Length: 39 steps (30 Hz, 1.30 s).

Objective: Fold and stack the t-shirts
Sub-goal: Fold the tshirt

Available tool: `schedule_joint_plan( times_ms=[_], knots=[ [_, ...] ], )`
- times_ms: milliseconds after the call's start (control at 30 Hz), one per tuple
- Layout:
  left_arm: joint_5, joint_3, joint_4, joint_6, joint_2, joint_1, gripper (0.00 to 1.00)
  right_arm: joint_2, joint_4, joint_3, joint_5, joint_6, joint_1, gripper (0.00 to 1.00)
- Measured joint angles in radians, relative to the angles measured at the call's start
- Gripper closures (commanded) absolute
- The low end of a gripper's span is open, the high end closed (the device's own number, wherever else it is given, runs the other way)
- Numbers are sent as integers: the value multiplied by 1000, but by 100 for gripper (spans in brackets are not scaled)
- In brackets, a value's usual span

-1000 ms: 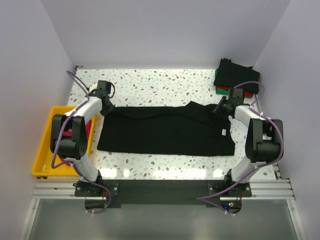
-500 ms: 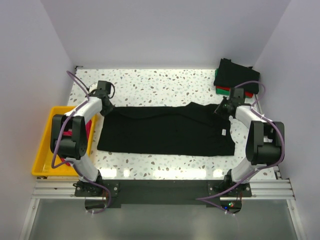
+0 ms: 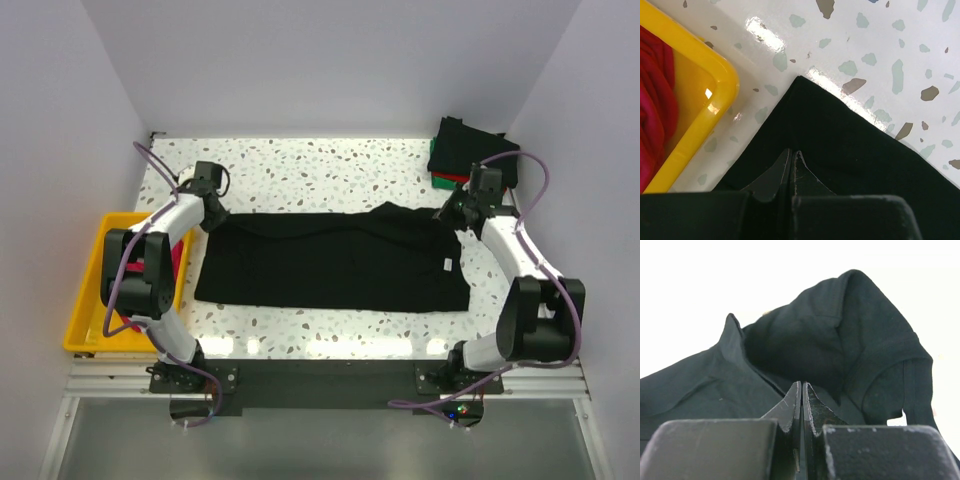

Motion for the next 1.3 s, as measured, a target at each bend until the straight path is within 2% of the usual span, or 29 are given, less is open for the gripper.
schedule_joint_plan(
  times_ms=[367, 1300],
  knots=[
    [-3, -5, -8, 0, -32, 3, 100, -207, -105, 0, 29, -13, 1, 100],
    [-23, -55, -23, 0, -107, 4, 100, -472, -257, -56, 18, -42, 3, 100]
  ],
)
